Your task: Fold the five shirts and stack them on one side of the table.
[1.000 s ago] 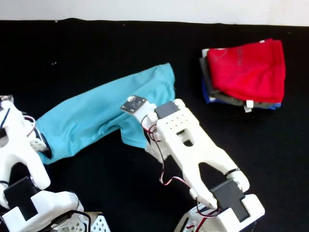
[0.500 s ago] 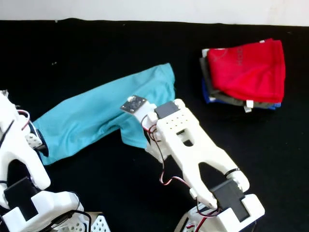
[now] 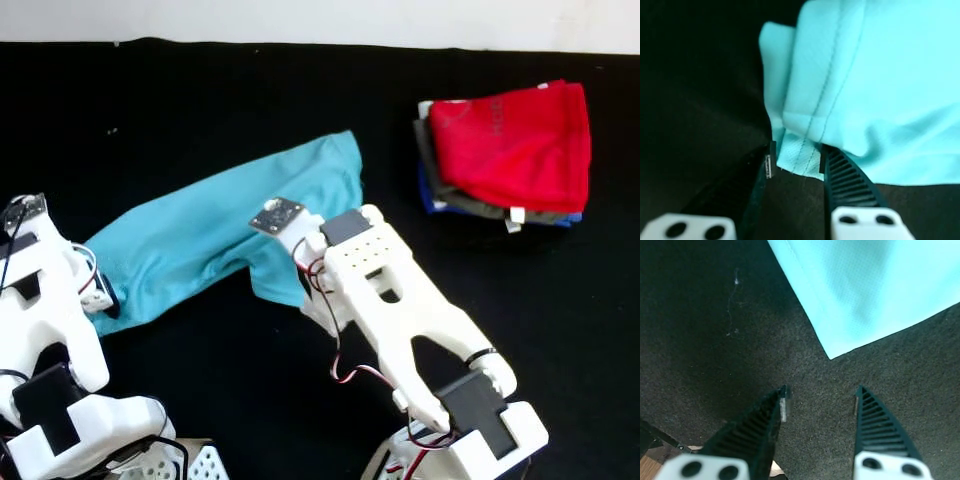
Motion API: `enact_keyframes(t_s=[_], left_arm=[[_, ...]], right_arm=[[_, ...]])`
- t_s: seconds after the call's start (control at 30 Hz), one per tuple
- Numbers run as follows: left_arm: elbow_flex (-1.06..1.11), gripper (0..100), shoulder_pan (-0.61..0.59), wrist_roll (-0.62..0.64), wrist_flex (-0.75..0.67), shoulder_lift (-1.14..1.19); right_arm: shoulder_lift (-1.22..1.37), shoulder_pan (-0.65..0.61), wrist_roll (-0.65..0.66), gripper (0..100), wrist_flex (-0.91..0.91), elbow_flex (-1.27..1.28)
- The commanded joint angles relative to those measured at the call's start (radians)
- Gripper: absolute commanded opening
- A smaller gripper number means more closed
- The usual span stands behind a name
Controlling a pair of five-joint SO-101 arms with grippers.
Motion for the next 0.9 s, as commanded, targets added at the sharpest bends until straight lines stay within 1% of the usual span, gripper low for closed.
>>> enact_keyframes(t_s=[0.0,0.17,0.27,0.37,0.57,0.6,0.7,0.73,0.77,0.87], left_arm=[[0.016,16,0.015,0.003,-0.038,-0.005],[0.056,16,0.008,-0.003,-0.083,-0.005],[0.090,16,-0.002,-0.058,-0.097,-0.005],[0.114,16,-0.015,-0.071,-0.130,-0.005],[0.127,15,-0.016,-0.089,-0.133,-0.005],[0.127,14,-0.016,-0.101,-0.132,-0.005],[0.127,2,-0.016,-0.109,-0.130,-0.005],[0.127,0,-0.015,-0.109,-0.130,-0.005],[0.127,2,-0.013,-0.109,-0.130,-0.005],[0.120,1,-0.013,-0.107,-0.130,-0.007]], right_arm=[[-0.042,-0.004,-0.002,19.9,0.001,0.001],[-0.042,-0.004,-0.002,19.9,0.010,0.001],[-0.044,-0.004,-0.002,19.9,0.042,-0.004],[-0.044,-0.004,-0.002,19.9,0.054,-0.005],[-0.042,-0.004,-0.003,19.9,0.047,-0.004],[-0.042,-0.002,-0.005,19.9,0.036,-0.001],[-0.031,0.001,-0.009,19.9,-0.033,0.002],[-0.031,0.002,-0.014,19.9,-0.068,0.004],[-0.031,0.004,-0.038,19.9,-0.104,0.008],[-0.018,0.013,-0.121,19.9,-0.217,0.028]])
